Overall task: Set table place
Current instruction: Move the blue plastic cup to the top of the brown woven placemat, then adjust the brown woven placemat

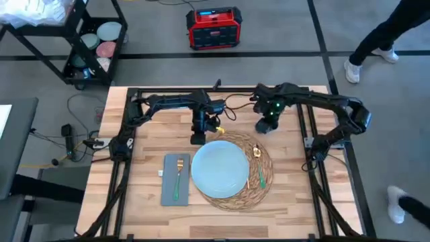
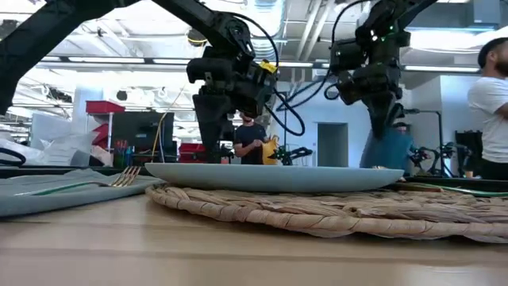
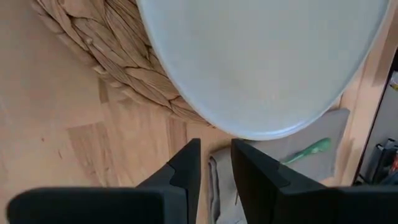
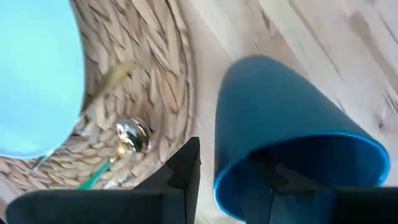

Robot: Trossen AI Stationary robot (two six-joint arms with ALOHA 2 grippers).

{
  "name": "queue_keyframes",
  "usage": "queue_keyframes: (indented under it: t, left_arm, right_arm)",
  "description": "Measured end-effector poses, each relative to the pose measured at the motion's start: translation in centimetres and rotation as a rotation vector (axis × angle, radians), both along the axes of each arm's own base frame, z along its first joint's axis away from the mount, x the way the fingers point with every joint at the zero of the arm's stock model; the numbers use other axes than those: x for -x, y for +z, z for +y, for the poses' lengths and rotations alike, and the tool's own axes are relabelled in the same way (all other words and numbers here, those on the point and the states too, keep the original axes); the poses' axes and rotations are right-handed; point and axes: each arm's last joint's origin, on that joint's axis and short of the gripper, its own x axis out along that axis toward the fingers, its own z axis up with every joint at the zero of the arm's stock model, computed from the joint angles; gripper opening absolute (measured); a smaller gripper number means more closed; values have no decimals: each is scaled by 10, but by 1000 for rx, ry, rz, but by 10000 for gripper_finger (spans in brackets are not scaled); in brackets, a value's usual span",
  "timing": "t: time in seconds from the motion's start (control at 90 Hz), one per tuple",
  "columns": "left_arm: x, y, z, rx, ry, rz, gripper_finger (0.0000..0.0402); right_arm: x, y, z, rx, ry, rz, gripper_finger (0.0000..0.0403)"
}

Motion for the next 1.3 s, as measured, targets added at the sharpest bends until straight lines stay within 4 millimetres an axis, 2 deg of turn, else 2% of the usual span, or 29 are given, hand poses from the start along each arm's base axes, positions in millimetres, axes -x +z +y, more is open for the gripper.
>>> queue_keyframes:
  t: [0.289,0.456,0.589,0.7,0.767,0.867,1.078,1.167,1.3]
  left_arm:
    - [1,0,0,5,0,15,70]
    - [3,1,-1,12,0,33,70]
    - [9,15,-2,-4,12,-7,70]
    - [21,32,-6,-34,45,-78,70]
    - [33,39,-10,-53,91,-121,70]
    - [60,41,-22,-71,184,-160,70]
    - [117,16,-59,-59,432,-165,70]
    - [132,4,-76,-43,508,-155,70]
    - [144,-10,-97,-22,575,-129,70]
  right_arm:
    - [-6,14,-4,28,-15,-50,78]
    - [-8,31,-1,47,-44,-94,78]
    - [-2,50,15,85,-71,-129,78]
    - [8,64,37,134,-95,-135,78]
    - [15,66,50,146,-114,-144,78]
    - [26,58,73,124,-139,-135,78]
    - [41,22,116,75,-166,-118,78]
    - [50,-3,132,55,-164,-67,78]
    - [64,-36,148,49,-193,-6,78]
